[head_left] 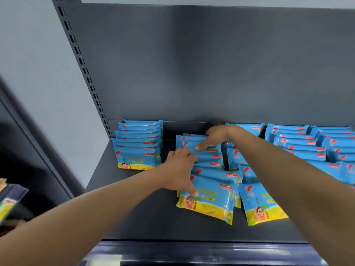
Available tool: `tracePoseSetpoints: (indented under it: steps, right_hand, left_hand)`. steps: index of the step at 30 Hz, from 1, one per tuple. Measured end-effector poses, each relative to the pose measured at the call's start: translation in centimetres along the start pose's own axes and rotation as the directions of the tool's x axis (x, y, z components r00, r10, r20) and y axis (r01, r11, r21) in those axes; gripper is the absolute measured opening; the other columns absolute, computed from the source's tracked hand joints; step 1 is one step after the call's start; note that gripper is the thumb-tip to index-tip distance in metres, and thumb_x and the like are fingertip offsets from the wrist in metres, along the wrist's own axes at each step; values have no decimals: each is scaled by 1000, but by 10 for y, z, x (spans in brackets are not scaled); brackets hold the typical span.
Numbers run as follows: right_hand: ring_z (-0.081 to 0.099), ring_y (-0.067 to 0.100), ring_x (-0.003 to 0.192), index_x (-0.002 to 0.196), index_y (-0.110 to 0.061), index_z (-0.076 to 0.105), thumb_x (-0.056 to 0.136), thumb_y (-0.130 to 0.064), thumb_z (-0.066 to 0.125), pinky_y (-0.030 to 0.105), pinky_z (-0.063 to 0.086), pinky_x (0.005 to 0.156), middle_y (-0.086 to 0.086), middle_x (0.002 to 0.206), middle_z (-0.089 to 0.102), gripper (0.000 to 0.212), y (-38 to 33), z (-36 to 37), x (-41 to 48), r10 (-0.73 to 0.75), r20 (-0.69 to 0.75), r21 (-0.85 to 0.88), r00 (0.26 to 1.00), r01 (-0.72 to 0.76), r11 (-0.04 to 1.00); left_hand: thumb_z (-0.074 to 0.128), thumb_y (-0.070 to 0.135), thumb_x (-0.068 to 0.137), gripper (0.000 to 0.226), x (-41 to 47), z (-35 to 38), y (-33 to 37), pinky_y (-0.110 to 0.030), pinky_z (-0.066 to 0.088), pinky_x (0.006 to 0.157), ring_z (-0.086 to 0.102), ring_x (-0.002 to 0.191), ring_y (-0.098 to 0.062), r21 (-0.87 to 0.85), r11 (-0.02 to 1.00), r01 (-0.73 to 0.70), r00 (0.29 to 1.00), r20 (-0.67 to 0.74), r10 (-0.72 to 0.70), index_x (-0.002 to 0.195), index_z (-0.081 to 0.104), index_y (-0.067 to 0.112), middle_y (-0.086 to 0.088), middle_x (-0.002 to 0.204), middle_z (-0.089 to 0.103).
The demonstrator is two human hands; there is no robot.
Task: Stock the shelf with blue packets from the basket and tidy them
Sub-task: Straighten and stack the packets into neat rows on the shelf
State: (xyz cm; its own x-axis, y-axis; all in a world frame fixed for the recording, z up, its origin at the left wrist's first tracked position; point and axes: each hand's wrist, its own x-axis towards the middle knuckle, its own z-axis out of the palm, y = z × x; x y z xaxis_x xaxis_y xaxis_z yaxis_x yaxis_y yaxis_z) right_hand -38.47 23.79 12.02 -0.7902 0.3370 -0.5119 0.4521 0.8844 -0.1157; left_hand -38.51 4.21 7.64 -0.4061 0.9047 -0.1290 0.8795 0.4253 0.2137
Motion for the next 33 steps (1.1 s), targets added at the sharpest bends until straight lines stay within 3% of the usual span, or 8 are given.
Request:
tracePoseSetpoints:
  steps: [3,9,15,18,24,30,33]
  right_hand:
    - [52,20,96,116,-13,56,60,-74,66,34,43,76,0,113,56,82,-3,-2,2,-31,0,-17,1000,31,999]
    - [52,14,81,95,-19,55,58,-68,71,30,41,63,-9,85,53,64,-4,-5,1,-63,0,44,998,63,997]
    - [60,15,86,99,-17,64,65,-52,77,32,49,77,-5,92,64,51,-10,-4,2,-175,-146,174,974,200,964]
    - [59,17,84,100,-12,63,69,-36,79,32,47,76,0,92,62,42,-17,-10,4,-205,-281,210,938,268,940]
    - [52,23,117,130,-11,50,84,-22,65,28,41,96,7,130,53,50,-22,-15,4,-197,-447,144,873,288,947]
    - [51,32,116,121,-2,55,92,-21,51,34,42,97,17,124,57,34,-18,-17,-11,-41,-554,109,831,121,987]
    - [56,31,104,128,2,48,96,-39,45,33,42,86,17,115,59,52,-13,-18,-23,105,-365,271,925,-3,963]
  left_hand:
    - [71,64,55,92,2,0,-1,-35,24,99,28,109,-16,2,999,33,999,-9,-33,126,35,19,5,110,28]
    - [70,60,53,80,4,0,2,-35,28,92,37,97,-15,-19,997,68,997,-23,-69,112,36,20,6,103,38]
    - [67,54,57,69,4,-3,0,-35,27,88,36,87,-14,30,994,110,982,-158,-104,108,37,18,6,93,37]
    - [64,53,60,64,9,-8,-4,-36,27,89,40,92,-17,116,982,148,959,-258,-114,104,37,17,5,93,38]
    - [61,53,66,59,20,-18,-14,-42,24,102,44,102,-23,265,933,244,920,-369,-136,106,39,14,-3,106,52]
    - [59,51,70,66,17,-12,-12,-48,17,110,40,111,-26,317,909,272,918,-370,-145,119,37,13,-6,117,43]
    - [58,57,68,73,17,-13,-15,-49,16,111,38,116,-28,341,893,294,915,-369,-161,122,35,13,-8,124,37]
